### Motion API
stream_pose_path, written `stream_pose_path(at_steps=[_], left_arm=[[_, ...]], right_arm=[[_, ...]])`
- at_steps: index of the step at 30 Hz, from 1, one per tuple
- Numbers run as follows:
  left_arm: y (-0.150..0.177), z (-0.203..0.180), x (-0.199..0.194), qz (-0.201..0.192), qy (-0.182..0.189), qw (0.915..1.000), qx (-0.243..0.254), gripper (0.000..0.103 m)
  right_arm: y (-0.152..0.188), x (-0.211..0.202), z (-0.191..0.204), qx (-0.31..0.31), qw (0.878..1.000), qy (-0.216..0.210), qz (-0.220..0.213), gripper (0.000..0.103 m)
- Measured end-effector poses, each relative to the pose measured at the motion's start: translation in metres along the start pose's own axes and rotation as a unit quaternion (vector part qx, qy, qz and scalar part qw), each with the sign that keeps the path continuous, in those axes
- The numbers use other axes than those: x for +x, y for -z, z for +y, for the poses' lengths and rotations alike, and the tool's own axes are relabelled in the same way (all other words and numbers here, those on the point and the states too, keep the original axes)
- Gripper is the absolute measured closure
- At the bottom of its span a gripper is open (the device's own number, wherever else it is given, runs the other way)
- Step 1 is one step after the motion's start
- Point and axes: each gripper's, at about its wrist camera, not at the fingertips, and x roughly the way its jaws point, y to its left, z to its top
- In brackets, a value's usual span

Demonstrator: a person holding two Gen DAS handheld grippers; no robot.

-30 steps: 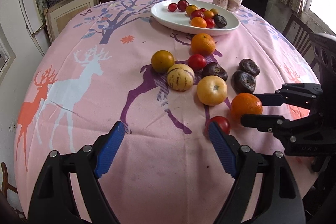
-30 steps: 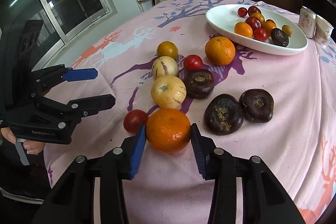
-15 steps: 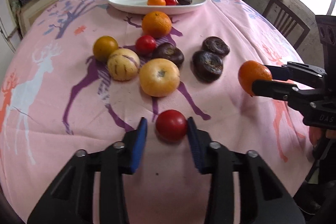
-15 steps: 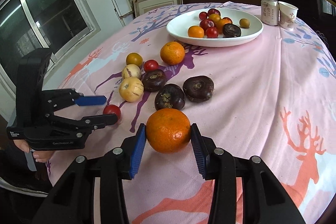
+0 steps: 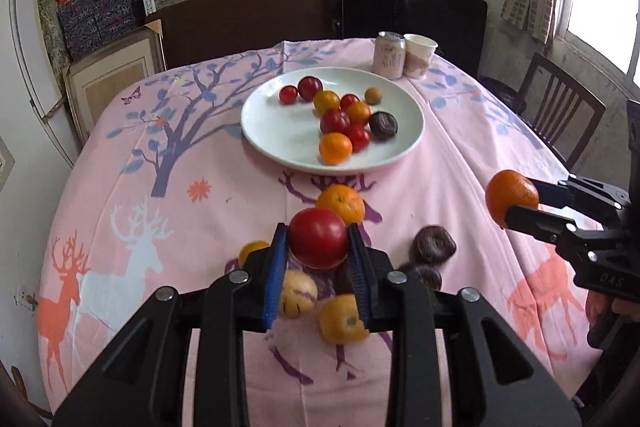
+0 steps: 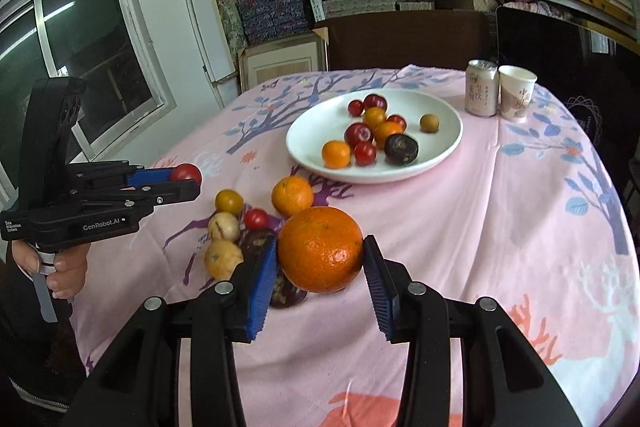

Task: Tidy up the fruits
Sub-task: 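Lower the orange and red tomato onto the white plate, opening both tools, then grasp a dark purple fruit with the right tool while the left tool grasps a pale yellow fruit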

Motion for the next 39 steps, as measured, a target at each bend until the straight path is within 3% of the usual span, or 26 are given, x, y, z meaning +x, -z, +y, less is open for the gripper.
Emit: stream_pose_path(at_steps=[4, 9, 21, 22, 24, 25, 26, 39], left_arm=[[-0.030, 0.008, 0.025, -0.010, -0.009, 0.9996, -0.024, 0.074], [-0.056, 0.018, 0.079, 0.026, -0.025, 0.9973, -0.063, 0.074], [-0.071, 0.026, 0.143, 0.064, -0.046, 0.9904, -0.113, 0.074], [-0.072, 0.027, 0.143, 0.058, -0.052, 0.9904, -0.114, 0.074], [-0.073, 0.028, 0.145, 0.058, -0.051, 0.9892, -0.125, 0.064], [-0.073, 0.030, 0.145, 0.059, -0.049, 0.9883, -0.132, 0.046], [-0.074, 0.031, 0.143, 0.051, -0.052, 0.9879, -0.137, 0.039], [-0.056, 0.022, 0.105, 0.038, -0.058, 0.9934, -0.091, 0.038]], right_arm=[[-0.023, 0.008, -0.004, -0.002, 1.000, 0.007, -0.024, 0.060], [-0.048, 0.038, -0.012, -0.002, 0.999, 0.028, -0.028, 0.060], [-0.071, 0.127, -0.049, 0.053, 0.997, 0.042, 0.035, 0.059], [-0.070, 0.131, -0.051, 0.057, 0.997, 0.045, 0.039, 0.059], [-0.069, 0.137, -0.054, 0.068, 0.996, 0.049, 0.043, 0.058], [-0.069, 0.139, -0.056, 0.074, 0.995, 0.049, 0.045, 0.058], [-0.069, 0.140, -0.058, 0.078, 0.995, 0.048, 0.047, 0.058], [-0.056, 0.093, -0.044, 0.034, 0.998, 0.040, 0.032, 0.055]])
